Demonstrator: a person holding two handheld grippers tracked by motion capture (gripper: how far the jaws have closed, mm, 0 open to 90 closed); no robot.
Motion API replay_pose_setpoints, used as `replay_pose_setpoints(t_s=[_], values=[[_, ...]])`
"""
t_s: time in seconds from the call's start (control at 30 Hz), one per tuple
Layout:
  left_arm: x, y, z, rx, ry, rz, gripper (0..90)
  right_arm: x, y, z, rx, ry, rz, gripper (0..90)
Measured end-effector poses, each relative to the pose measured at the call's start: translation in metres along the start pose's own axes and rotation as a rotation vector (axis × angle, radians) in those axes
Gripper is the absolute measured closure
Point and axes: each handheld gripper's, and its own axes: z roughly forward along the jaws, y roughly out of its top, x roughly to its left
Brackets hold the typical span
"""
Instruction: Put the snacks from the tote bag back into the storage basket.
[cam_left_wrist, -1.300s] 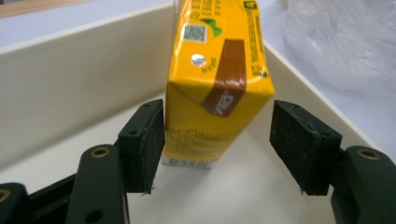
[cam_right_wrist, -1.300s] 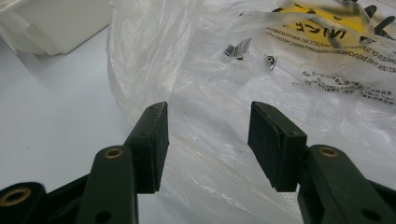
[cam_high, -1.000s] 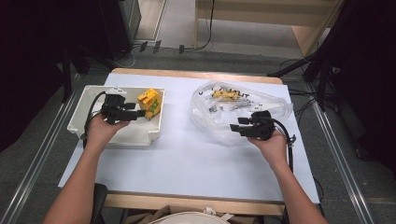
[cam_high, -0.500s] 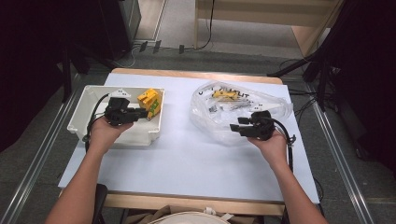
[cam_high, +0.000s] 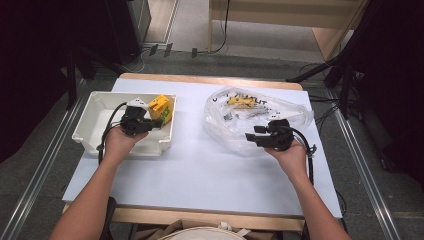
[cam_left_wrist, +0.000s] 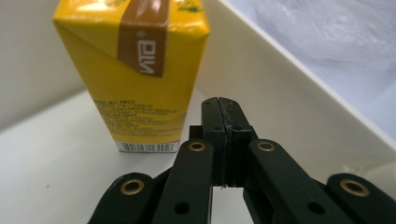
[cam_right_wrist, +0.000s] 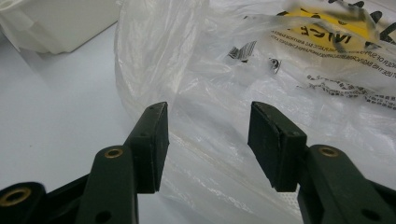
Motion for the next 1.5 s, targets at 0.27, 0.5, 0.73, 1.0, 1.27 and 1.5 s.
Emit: replay_pose_setpoints(t_s=[0.27,0.5,0.73,1.0,1.27,1.5], values=[[0.008,-0.004,0.008,0.006,-0.012,0.002,90.0,0.001,-0.001,0.000,0.008,-0.003,-0.001,49.2],[0.008,-0.004,0.010,0.008,-0.004,0.011,90.0,0.000,-0.001,-0.001,0.009,-0.006,-0.004,49.2],[0.012,-0.005,0.011,0.005,0.007,0.004,90.0,0.000,-0.001,0.000,0.012,-0.009,-0.006,49.2],[0.017,-0.006,0.012,-0.002,0.034,-0.016,90.0,0.001,-0.001,0.001,0.015,-0.005,-0.009,49.2],[0.021,-0.006,0.012,-0.007,0.053,-0.042,90.0,0.000,-0.001,0.000,0.011,-0.006,-0.009,49.2],[0.026,-0.005,0.013,-0.010,0.068,-0.065,90.0,0.000,-0.001,0.000,0.012,-0.008,-0.007,49.2]])
